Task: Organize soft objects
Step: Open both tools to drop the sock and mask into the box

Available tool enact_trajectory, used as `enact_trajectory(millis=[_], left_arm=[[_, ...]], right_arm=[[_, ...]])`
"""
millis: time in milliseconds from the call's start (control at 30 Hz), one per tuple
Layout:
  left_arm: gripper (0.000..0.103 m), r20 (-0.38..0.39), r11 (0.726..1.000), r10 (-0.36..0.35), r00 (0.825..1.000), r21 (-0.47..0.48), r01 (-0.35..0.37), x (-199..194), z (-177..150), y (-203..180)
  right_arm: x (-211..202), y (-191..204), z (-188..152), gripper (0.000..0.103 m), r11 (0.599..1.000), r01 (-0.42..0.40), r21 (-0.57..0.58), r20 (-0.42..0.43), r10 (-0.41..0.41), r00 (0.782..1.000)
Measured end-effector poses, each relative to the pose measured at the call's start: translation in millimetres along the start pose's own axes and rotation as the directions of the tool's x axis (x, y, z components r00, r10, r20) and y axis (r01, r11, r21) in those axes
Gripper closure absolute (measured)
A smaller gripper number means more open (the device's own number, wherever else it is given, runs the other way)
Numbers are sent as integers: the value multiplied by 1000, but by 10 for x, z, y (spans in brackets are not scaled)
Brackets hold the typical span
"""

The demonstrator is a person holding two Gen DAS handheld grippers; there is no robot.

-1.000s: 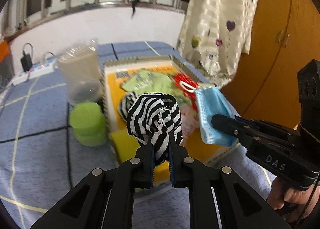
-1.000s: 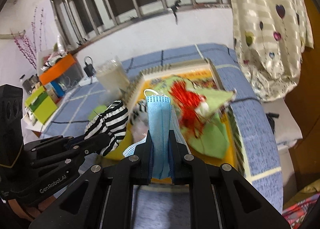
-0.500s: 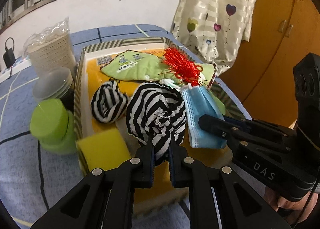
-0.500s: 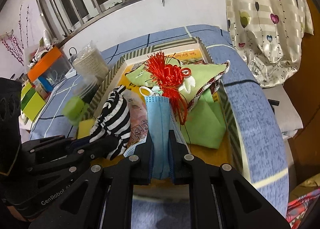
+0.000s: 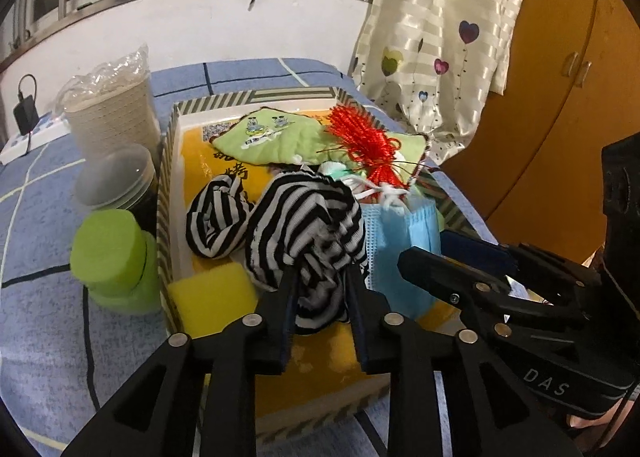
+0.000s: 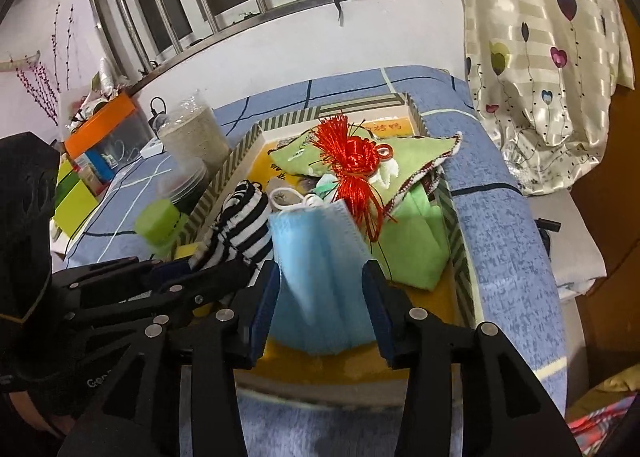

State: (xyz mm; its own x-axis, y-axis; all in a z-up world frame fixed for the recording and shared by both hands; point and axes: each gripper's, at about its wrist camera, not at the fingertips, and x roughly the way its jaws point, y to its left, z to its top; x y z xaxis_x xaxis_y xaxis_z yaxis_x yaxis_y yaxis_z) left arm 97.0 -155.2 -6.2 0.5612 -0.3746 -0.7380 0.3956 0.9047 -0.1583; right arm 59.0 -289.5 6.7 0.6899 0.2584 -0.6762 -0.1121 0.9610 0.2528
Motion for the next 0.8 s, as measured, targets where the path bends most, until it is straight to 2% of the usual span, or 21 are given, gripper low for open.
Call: enact_trajectory(millis=[533,800], left_arm=[[75,81,1000,11,997,4,-11,-524,-166,-52],[75,112,997,76,991,3,-77,-739,-306,-33]], right_arm=[[-359,296,-109,59,998,34,-46,42,-32,999],[-455,496,-206,59,996,47,-77,45,-43,998]])
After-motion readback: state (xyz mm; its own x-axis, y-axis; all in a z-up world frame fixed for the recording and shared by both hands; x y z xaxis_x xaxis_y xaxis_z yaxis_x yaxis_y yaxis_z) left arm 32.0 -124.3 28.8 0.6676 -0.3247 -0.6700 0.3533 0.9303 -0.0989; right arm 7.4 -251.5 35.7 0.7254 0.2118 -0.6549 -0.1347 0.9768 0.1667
